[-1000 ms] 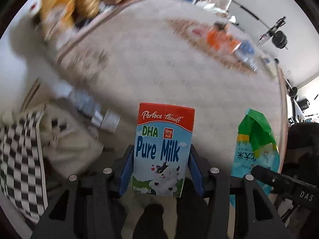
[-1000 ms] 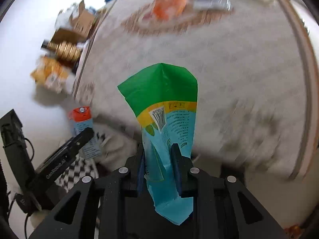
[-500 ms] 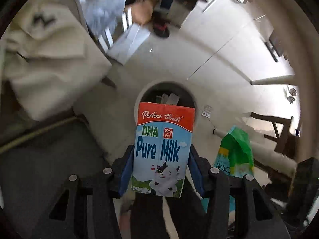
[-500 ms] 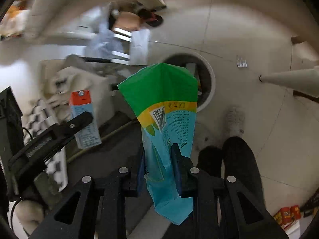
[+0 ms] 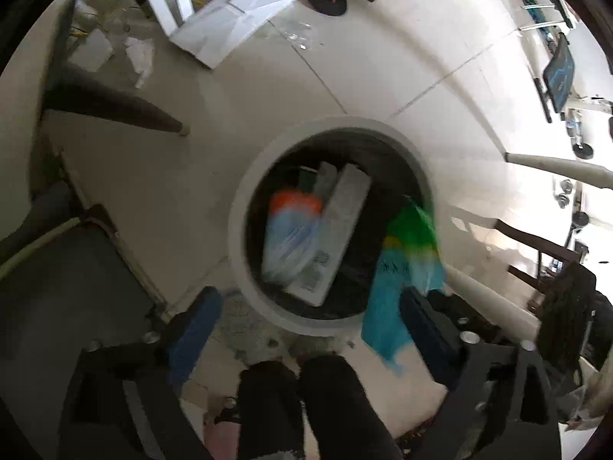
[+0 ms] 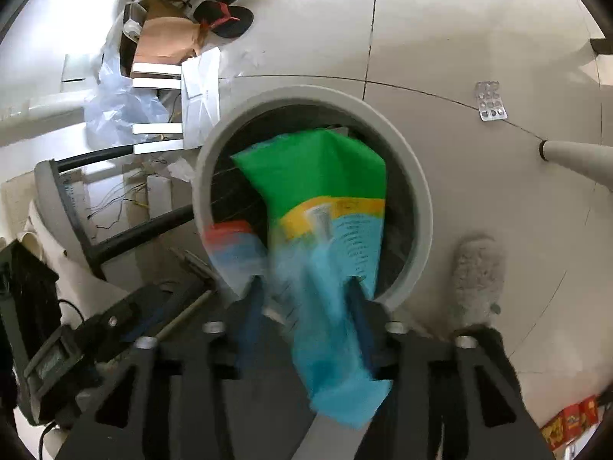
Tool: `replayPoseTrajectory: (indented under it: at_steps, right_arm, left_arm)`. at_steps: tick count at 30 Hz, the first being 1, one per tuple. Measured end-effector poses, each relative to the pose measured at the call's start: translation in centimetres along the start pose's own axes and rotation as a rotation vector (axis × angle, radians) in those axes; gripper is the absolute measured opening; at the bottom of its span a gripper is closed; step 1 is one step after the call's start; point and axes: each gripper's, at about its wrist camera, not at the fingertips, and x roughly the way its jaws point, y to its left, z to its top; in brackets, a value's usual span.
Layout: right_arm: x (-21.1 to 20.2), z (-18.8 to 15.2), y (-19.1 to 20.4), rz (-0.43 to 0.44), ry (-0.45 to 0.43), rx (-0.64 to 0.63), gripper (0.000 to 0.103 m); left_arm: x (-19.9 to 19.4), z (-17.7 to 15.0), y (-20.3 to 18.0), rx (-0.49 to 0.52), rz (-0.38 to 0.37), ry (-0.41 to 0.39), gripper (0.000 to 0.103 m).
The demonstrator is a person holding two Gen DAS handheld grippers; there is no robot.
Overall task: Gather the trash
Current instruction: 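Carry the carton and bag to the bin and open both grippers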
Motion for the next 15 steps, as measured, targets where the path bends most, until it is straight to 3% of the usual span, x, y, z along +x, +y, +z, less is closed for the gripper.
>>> replayPoseTrajectory:
  at_steps: [2,4,8,15]
  right_arm:
    - [-0.6,-0.2,0.4,-0.067,-0.026,-0.048,0.093]
    - [-1.5,-0.7,1.3,-0.166,-0.059,-0.112,0.099]
    - [-3.3,-2.4,2.8,-0.324,-0.104,-0.217,0.1]
    - [-7.7,-5.2,5.0,-0.417,-0.166,-0.272,0.101]
  left_arm:
    - [-1.4,-0.9,0.1,0.014,0.082,-0.043,0.098]
    - [-2.8,-1.9,-0.2,0.039,0.171,-0.104,0.098]
    - [-5.4,-4.5,-1.2,0.103,0.332,-0.2,0.098]
    - [-9.0,-7.7,-2.5,0.108,0.354,-0.221,0.098]
